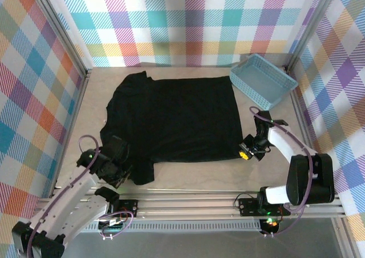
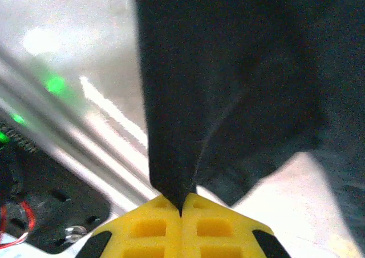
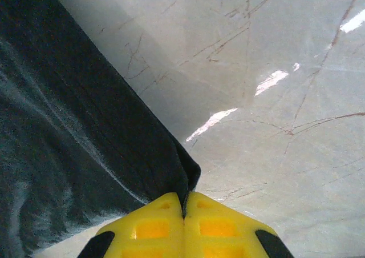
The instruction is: Fold and stack the t-shirts
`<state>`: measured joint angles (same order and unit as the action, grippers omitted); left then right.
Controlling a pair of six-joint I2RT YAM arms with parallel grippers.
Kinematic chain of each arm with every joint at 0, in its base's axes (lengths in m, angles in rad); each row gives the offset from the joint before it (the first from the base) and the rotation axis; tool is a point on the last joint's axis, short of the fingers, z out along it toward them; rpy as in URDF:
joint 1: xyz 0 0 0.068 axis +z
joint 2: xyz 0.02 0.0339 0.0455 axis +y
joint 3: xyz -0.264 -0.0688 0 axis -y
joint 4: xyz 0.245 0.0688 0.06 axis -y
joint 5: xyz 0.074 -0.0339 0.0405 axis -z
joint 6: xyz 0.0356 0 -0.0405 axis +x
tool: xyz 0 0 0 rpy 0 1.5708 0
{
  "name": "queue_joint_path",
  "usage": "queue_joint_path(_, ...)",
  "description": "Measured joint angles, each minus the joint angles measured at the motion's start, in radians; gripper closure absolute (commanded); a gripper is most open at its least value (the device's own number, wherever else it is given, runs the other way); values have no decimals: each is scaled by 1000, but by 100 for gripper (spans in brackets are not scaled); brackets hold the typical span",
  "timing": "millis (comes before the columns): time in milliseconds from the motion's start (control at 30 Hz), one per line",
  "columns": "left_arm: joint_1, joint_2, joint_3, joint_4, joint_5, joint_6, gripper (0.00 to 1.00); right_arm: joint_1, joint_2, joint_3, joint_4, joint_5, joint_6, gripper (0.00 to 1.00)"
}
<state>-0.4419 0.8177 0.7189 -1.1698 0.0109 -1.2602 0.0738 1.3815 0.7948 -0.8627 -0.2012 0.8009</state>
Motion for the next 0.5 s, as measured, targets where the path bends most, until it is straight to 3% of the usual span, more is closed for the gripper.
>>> queue_joint_path(167, 31, 185, 251, 115, -51, 81, 100, 0, 80, 141, -36, -2, -19, 100)
queue_joint_path(500, 237, 515, 502, 282, -16, 267, 100, 0, 240, 408, -63, -17, -23, 100)
